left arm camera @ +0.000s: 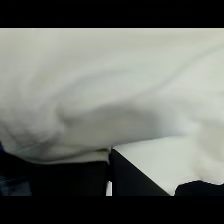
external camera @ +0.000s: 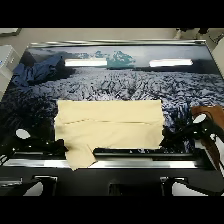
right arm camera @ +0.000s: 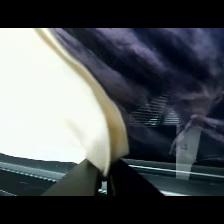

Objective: Fold the clothes and pants, and hang the long-sleeved shirts on hangers.

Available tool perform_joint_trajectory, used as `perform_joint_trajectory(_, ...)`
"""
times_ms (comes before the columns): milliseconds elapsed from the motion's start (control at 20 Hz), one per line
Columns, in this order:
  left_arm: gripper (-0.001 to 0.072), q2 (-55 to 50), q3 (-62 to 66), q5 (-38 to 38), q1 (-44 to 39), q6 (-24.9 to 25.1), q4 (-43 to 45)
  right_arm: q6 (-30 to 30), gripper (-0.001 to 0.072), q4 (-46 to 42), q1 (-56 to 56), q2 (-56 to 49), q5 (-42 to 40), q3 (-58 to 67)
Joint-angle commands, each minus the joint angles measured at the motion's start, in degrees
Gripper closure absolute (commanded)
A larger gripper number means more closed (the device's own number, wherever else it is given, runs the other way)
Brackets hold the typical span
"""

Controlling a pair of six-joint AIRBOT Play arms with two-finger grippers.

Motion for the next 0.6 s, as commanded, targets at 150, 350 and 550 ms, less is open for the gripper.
perform_joint_trajectory(150, 0.0687, 2.1, 11.2, -6.3, 5.1, 0.0, 5.8, -3.3, 0.0673, 0.2, 0.0, 1.4, 2.9, 5.1)
perform_joint_trajectory(350, 0.0687, -1.2, 24.9, -5.7, 5.9, 0.0, 6.0, -0.2, 0.0674, 3.1, 0.8, 1.7, 0.5, 15.7)
perform_joint_trajectory(550, 0.0687, -11.6, 37.2, -3.7, 0.7, -1.0, 6.0, 2.5, 0.0673, 2.5, 8.0, -0.6, -9.7, 23.0)
